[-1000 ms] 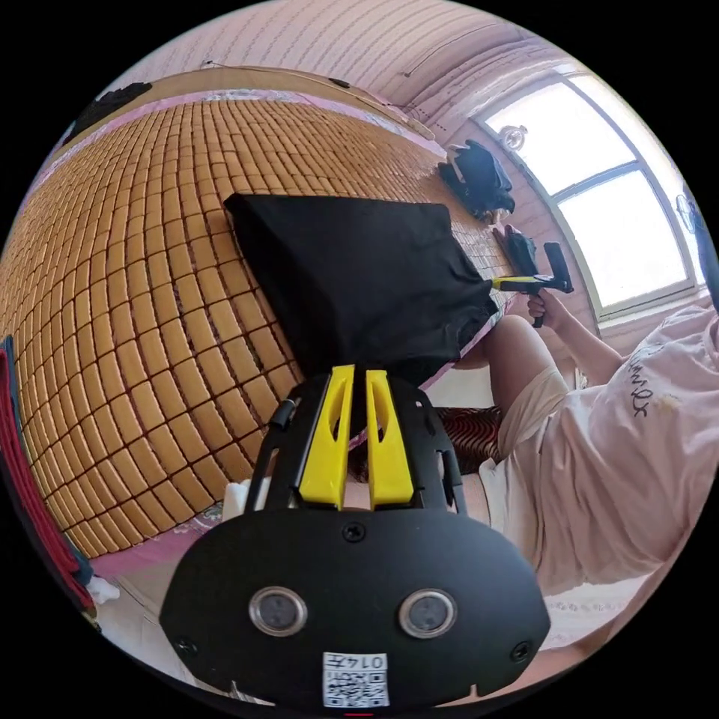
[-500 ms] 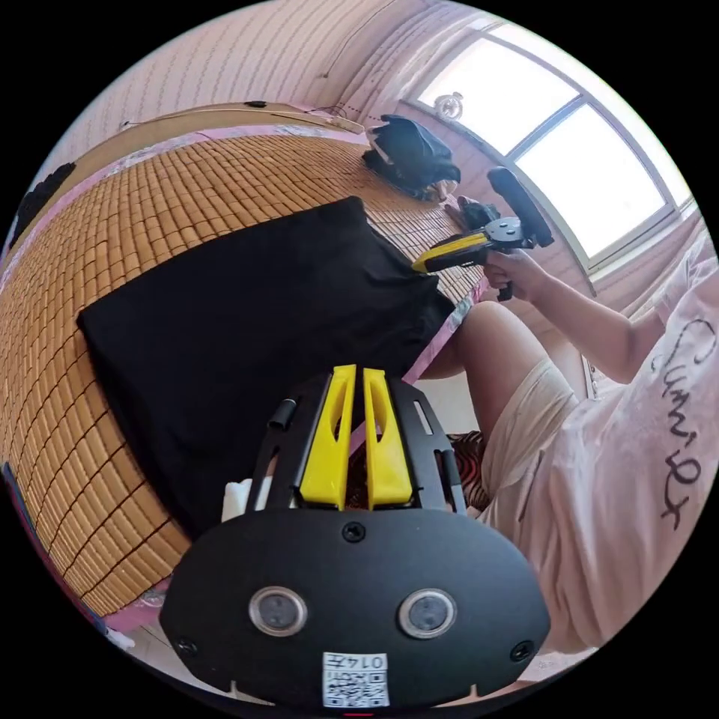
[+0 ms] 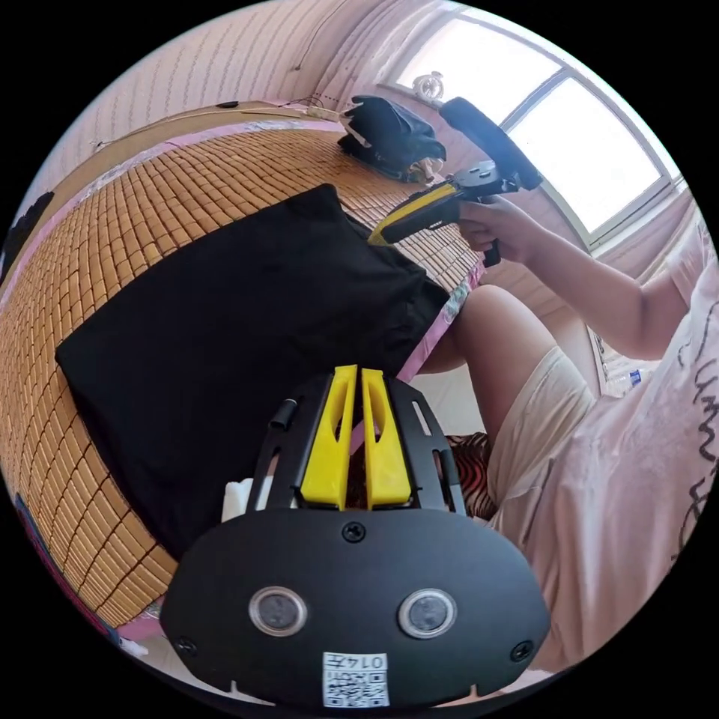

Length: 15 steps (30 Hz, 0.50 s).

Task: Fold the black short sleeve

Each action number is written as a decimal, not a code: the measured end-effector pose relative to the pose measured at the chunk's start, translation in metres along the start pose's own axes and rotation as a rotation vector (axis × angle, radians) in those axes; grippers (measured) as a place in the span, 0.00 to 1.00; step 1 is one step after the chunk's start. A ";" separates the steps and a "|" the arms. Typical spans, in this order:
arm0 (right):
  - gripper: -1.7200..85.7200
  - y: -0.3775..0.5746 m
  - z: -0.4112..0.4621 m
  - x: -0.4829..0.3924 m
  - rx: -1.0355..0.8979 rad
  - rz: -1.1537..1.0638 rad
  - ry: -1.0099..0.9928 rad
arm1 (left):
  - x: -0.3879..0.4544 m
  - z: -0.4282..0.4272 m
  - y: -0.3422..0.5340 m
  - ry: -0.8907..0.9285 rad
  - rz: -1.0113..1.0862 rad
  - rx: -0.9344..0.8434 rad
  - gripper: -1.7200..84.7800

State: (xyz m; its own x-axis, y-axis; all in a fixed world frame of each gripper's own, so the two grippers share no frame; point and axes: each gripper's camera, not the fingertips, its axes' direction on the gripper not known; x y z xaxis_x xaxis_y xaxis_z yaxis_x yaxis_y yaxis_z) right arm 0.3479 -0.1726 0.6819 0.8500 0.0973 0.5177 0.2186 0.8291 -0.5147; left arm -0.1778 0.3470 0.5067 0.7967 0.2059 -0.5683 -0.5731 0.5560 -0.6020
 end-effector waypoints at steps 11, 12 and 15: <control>0.01 -0.149 0.064 -0.086 -0.168 -0.353 0.095 | -0.003 0.056 0.021 -0.084 -0.023 -0.035 0.01; 0.01 -0.154 0.065 -0.085 -0.194 -0.356 0.085 | -0.003 0.058 0.022 -0.084 -0.022 -0.034 0.01; 0.01 -0.169 0.051 -0.086 -0.106 -0.361 0.171 | -0.005 0.066 0.029 -0.070 -0.034 -0.020 0.01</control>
State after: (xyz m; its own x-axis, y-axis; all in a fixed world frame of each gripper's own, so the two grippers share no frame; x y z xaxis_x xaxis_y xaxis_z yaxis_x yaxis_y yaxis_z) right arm 0.2133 -0.2928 0.7590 0.7754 -0.2897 0.5611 0.5577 0.7311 -0.3931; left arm -0.1858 0.4150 0.5296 0.8266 0.2436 -0.5073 -0.5489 0.5473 -0.6317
